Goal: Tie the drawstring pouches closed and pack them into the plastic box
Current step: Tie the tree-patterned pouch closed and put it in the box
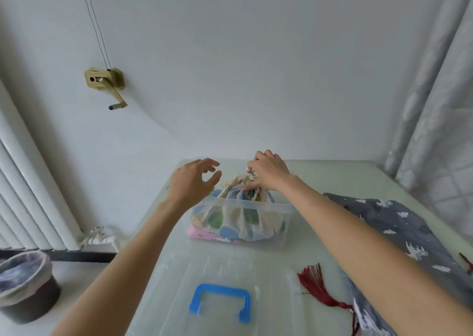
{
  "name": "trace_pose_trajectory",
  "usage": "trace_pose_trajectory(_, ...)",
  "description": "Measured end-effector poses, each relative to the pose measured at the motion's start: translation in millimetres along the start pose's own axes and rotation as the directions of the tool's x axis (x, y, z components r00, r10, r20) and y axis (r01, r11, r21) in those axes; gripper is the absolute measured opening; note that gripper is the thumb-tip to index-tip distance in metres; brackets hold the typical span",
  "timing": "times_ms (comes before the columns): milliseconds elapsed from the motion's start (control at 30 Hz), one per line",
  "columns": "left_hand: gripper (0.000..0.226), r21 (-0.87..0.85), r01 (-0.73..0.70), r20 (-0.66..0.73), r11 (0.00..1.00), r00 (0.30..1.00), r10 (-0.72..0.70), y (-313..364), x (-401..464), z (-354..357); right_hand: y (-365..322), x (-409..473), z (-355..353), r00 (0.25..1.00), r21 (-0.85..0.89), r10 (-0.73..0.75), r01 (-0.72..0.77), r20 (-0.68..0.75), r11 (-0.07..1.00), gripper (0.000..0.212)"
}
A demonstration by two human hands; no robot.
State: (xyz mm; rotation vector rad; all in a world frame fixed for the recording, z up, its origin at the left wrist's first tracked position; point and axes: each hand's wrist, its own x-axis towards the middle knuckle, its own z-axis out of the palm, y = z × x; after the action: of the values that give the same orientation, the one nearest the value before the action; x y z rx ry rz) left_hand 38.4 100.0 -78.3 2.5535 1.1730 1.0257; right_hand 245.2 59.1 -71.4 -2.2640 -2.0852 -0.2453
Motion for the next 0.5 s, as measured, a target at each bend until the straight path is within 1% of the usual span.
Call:
trace_pose_trajectory(67,0.018,-0.086,0.019,-0.029,0.996,0.999,-0.021,8,-12,2,2,-13,-1,1.000,0.106,0.006,-0.006,-0.006,0.994,0.050)
trace_pose_trajectory(133,0.014,-0.181,0.003,-0.055,0.983,0.998,-0.013,18,-23,3,4,-33,-10,0.997,0.254,-0.009,0.029,-0.077,0.967,0.036)
trace_pose_trajectory(200,0.014,-0.253,-0.022,-0.063,0.967,0.998,0.006,34,-35,5,7,-62,-20,0.979,0.383,0.010,0.069,-0.202,0.921,0.026)
trace_pose_trajectory(233,0.015,-0.285,-0.038,-0.063,0.958,0.998,0.021,44,-41,5,9,-77,-25,0.963,0.419,0.033,0.086,-0.268,0.904,0.022)
trace_pose_trajectory(300,0.015,-0.362,-0.061,-0.047,0.930,0.998,0.047,70,-59,9,13,-119,-30,0.932,0.480,0.103,0.082,-0.347,0.873,0.015)
trace_pose_trajectory(333,0.015,-0.402,-0.072,-0.030,0.913,0.997,0.066,83,-68,13,16,-140,-31,0.920,0.505,0.142,0.068,-0.366,0.860,0.012)
trace_pose_trajectory(400,0.018,-0.470,-0.084,0.034,0.879,0.993,0.114,111,-88,25,22,-186,-28,0.906,0.539,0.223,0.007,-0.361,0.842,0.011)
trace_pose_trajectory(500,0.017,-0.489,-0.074,0.200,0.869,0.960,0.194,154,-121,49,39,-253,-12,0.912,0.555,0.284,-0.077,-0.297,0.828,0.012)
